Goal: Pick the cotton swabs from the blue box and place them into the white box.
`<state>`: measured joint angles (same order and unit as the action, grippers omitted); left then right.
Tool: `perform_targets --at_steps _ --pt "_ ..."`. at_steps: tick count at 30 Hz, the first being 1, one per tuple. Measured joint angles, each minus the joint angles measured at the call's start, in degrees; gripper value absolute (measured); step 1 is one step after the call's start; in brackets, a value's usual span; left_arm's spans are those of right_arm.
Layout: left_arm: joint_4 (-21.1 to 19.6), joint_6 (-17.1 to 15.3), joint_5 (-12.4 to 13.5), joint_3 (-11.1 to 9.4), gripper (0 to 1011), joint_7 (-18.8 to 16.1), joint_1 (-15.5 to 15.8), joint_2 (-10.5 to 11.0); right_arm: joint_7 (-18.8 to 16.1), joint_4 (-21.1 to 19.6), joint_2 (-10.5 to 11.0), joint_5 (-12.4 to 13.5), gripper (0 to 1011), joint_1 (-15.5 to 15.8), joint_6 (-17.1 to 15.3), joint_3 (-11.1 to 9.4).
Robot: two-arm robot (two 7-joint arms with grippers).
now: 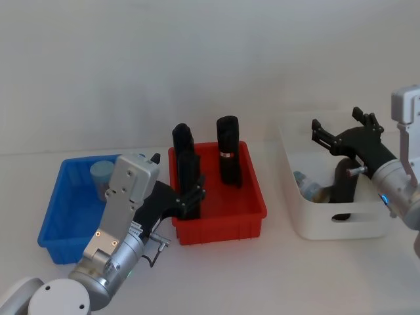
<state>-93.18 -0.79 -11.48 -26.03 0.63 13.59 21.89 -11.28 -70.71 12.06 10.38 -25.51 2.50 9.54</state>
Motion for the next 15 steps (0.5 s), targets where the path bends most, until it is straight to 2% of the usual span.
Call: perform_targets --at_steps 15 --pt "0.0 0.0 0.0 0.0 1004 0.0 0.0 0.0 -0.8 0.1 0.0 0.1 1001 0.0 0.3 0.0"
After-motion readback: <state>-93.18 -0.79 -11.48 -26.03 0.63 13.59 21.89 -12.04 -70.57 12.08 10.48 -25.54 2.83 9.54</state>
